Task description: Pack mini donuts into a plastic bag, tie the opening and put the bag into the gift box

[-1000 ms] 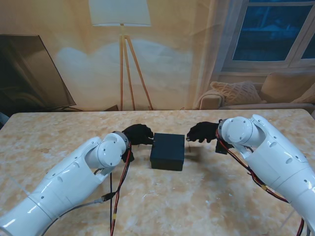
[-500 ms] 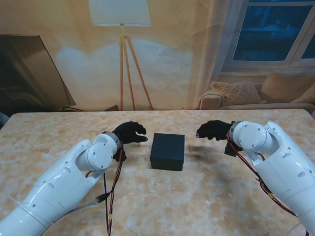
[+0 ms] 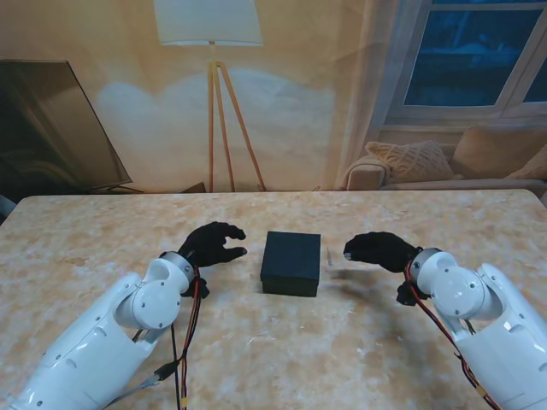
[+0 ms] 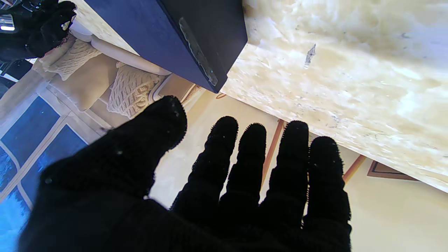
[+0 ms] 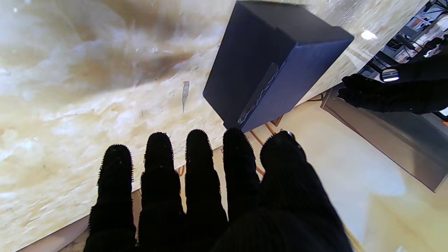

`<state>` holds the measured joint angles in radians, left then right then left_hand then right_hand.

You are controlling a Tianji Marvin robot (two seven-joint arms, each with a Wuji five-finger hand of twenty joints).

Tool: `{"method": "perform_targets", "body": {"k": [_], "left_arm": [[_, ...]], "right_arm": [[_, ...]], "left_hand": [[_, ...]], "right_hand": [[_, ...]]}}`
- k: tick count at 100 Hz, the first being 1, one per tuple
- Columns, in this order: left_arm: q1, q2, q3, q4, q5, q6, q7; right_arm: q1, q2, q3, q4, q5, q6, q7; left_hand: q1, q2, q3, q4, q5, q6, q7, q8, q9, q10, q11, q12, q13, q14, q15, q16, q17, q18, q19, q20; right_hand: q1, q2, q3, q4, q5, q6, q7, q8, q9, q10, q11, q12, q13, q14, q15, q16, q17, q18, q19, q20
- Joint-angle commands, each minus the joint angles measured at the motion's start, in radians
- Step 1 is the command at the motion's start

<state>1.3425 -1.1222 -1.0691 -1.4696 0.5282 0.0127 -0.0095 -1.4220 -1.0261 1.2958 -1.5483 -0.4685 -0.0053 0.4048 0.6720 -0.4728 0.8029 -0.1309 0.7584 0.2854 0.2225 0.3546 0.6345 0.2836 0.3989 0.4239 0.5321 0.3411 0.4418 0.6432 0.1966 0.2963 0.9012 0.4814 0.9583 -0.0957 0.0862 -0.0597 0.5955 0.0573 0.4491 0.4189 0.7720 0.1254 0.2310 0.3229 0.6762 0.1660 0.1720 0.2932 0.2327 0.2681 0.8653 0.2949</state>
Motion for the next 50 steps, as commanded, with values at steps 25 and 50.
{"method": "perform_targets", "body": {"k": [25,50], "left_arm": [[0.082,-0.002,-0.014,-0.026,0.024,-0.053,0.045],[0.096,-0.006,-0.007,-0.014,0.034,-0.075,0.079]], "right_arm": [[-0.091,-0.024,0.0,-0.007,0.014,-0.051,-0.069],[-0.102,-0.027,-0.004,0.006,0.024,-0.07,-0.087]], "left_hand": [[-0.026,0.038,-0.034,-0.002,0.016,-0.024,-0.012,0.009,0.013,-0.009,-0.005,-0.004,0.004,0.008,-0.017,-0.011,-0.013,0.012,-0.007,0.029],[-0.022,0.038,-0.036,0.0,0.017,-0.028,-0.005,0.013,0.016,-0.013,-0.002,-0.002,0.008,0.005,-0.017,-0.009,-0.01,0.011,-0.007,0.031]], "right_hand": [[0.055,0.013,-0.026,-0.019,0.009,-0.031,0.036,-0.013,0.019,0.003,0.014,0.032,0.023,-0.006,0.019,0.031,0.008,0.012,0.029,0.002],[0.058,0.013,-0.035,-0.02,0.007,-0.038,0.054,-0.023,0.024,0.005,0.015,0.034,0.027,-0.008,0.022,0.033,0.011,0.015,0.033,0.001]]}}
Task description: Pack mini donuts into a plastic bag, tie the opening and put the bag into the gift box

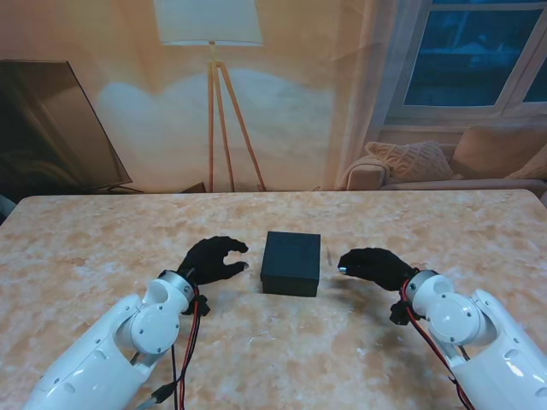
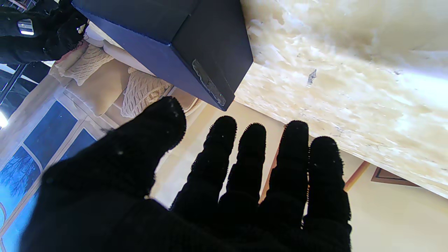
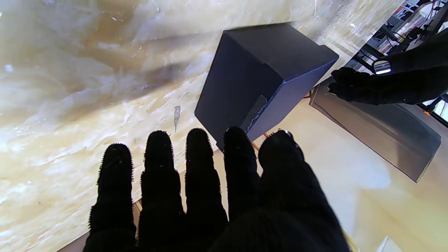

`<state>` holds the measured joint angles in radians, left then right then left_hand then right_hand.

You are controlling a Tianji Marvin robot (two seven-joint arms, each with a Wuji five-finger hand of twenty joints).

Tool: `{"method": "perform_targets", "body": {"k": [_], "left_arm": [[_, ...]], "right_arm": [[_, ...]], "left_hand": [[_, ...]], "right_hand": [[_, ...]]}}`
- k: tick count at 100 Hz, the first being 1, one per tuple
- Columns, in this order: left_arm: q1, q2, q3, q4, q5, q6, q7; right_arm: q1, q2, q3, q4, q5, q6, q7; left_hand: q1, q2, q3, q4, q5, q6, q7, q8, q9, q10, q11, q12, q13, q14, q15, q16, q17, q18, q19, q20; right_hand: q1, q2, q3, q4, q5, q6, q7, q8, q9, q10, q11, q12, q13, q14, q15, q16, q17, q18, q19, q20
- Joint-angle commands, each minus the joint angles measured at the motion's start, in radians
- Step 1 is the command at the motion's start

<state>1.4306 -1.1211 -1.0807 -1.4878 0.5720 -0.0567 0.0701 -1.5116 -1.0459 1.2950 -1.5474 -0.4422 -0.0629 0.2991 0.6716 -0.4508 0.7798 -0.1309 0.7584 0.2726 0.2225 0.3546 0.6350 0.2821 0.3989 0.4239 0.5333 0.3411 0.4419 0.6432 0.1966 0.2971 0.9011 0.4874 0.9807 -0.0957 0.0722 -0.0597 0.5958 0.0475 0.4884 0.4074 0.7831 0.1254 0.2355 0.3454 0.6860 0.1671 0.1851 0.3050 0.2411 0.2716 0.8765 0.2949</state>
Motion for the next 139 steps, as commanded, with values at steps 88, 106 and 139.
{"method": "perform_targets", "body": {"k": [88,106,139], "left_arm": [[0.001,-0.015,0.007,0.028,-0.02,0.007,0.028],[0.013,-0.013,-0.003,0.021,-0.011,-0.007,0.033],[0.023,-0.014,-0.013,0.019,-0.012,-0.014,0.039]], "right_arm": [[-0.09,-0.01,0.048,-0.061,-0.039,-0.028,-0.018],[-0.082,-0.011,0.043,-0.055,-0.044,-0.024,-0.024],[-0.074,-0.009,0.032,-0.064,-0.039,-0.007,-0.005]], "left_hand": [[-0.019,0.015,-0.012,-0.001,0.015,-0.018,0.002,0.012,0.016,-0.016,0.0,-0.002,0.008,0.002,-0.017,-0.007,-0.008,0.011,-0.009,0.027],[-0.018,0.016,-0.011,-0.001,0.014,-0.019,0.002,0.012,0.015,-0.018,-0.001,-0.003,0.008,0.001,-0.017,-0.007,-0.006,0.009,-0.009,0.027],[-0.018,0.015,-0.011,-0.001,0.015,-0.019,0.003,0.012,0.017,-0.018,0.0,-0.003,0.008,0.001,-0.017,-0.008,-0.005,0.009,-0.011,0.027]], "right_hand": [[0.051,0.029,-0.062,-0.014,0.0,-0.024,0.021,-0.03,0.012,0.006,0.004,0.012,0.012,-0.004,0.003,0.022,-0.002,0.026,0.023,0.002],[0.055,0.033,-0.073,-0.012,-0.009,-0.037,0.017,-0.026,0.003,0.005,0.0,0.011,0.001,-0.001,-0.002,0.021,-0.009,0.03,0.022,0.004],[0.059,0.034,-0.083,-0.012,-0.009,-0.041,0.02,-0.021,0.002,0.005,-0.003,0.011,0.0,0.002,-0.004,0.021,-0.012,0.034,0.02,0.007]]}}
